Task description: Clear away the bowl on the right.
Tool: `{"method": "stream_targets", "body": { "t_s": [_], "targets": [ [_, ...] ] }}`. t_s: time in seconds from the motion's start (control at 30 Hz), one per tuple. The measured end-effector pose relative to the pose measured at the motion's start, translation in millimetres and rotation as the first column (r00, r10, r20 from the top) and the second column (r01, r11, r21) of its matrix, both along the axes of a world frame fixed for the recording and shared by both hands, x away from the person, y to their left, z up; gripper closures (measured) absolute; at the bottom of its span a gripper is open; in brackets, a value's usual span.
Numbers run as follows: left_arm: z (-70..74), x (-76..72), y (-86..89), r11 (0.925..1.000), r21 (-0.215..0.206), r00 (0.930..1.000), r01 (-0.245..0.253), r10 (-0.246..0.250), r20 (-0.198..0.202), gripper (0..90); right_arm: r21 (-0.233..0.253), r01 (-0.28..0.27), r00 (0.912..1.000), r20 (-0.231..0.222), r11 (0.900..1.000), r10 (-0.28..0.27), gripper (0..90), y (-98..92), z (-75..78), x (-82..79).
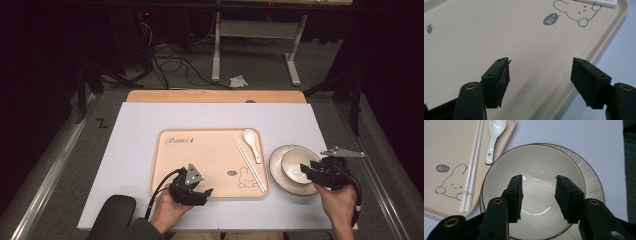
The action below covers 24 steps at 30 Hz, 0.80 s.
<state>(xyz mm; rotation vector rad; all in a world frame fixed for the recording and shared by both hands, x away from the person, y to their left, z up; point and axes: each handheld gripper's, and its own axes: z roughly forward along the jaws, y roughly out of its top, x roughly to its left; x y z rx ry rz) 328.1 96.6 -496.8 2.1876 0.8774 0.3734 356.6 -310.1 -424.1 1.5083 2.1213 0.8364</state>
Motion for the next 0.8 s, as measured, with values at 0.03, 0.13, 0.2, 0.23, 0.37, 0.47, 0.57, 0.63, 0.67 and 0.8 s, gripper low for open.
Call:
{"method": "stream_targets", "body": {
  "t_s": [0.03,0.13,0.2,0.23,0.37,0.47,0.57,0.63,0.67,0.8],
  "targets": [
    [0.0,0.1,-0.7,1.0000,-0.001,1.0000,0.003,-0.003,0.001,32.0,-0.001,0.009,1.0000,0.004,1.000,-0.009,58.7,-1.6,0.7,-1.4],
    [0.0,0.4,-2.5,0.9999,-0.001,0.9999,0.011,-0.011,0.004,32.0,-0.004,0.034,0.9993,0.015,0.999,-0.034,58.8,-7.0,2.9,-5.7],
    [0.3,1.0,-3.4,0.9998,0.002,0.9998,0.017,-0.017,0.006,32.0,-0.014,0.052,0.9984,0.025,0.999,-0.051,58.8,-10.6,4.3,-7.8],
    [0.3,1.3,-3.6,0.9998,0.002,0.9998,0.019,-0.019,0.006,32.0,-0.017,0.059,0.9980,0.025,0.998,-0.059,58.9,-12.3,4.8,-8.7],
    [0.4,2.0,-4.4,0.9997,0.004,0.9997,0.022,-0.022,0.007,32.0,-0.013,0.083,0.9964,0.017,0.996,-0.083,59.0,-17.6,4.4,-10.3],
    [0.5,1.4,-4.2,0.9998,0.006,0.9998,0.018,-0.018,0.009,32.0,-0.014,0.093,0.9956,0.014,0.996,-0.092,59.1,-21.2,2.4,-8.7],
    [1.0,0.8,-3.8,0.9999,0.006,0.9998,0.011,-0.011,0.015,32.1,-0.016,0.099,0.9951,-0.011,0.995,-0.099,59.1,-23.0,-1.8,-5.5],
    [1.1,0.5,-3.7,0.9999,0.008,0.9998,0.009,-0.009,0.017,32.1,-0.018,0.104,0.9942,-0.028,0.994,-0.104,59.1,-24.2,-6.1,-3.0],
    [1.1,0.4,-3.6,0.9999,0.009,0.9998,0.009,-0.009,0.017,32.1,-0.019,0.104,0.9939,-0.034,0.994,-0.104,60.9,-24.9,-7.4,-2.2],
    [1.4,0.2,-2.2,0.9999,0.011,0.9998,0.001,-0.001,0.018,32.2,-0.027,0.097,0.9919,-0.080,0.995,-0.099,64.5,-26.4,-13.8,2.9]
  ]
}}
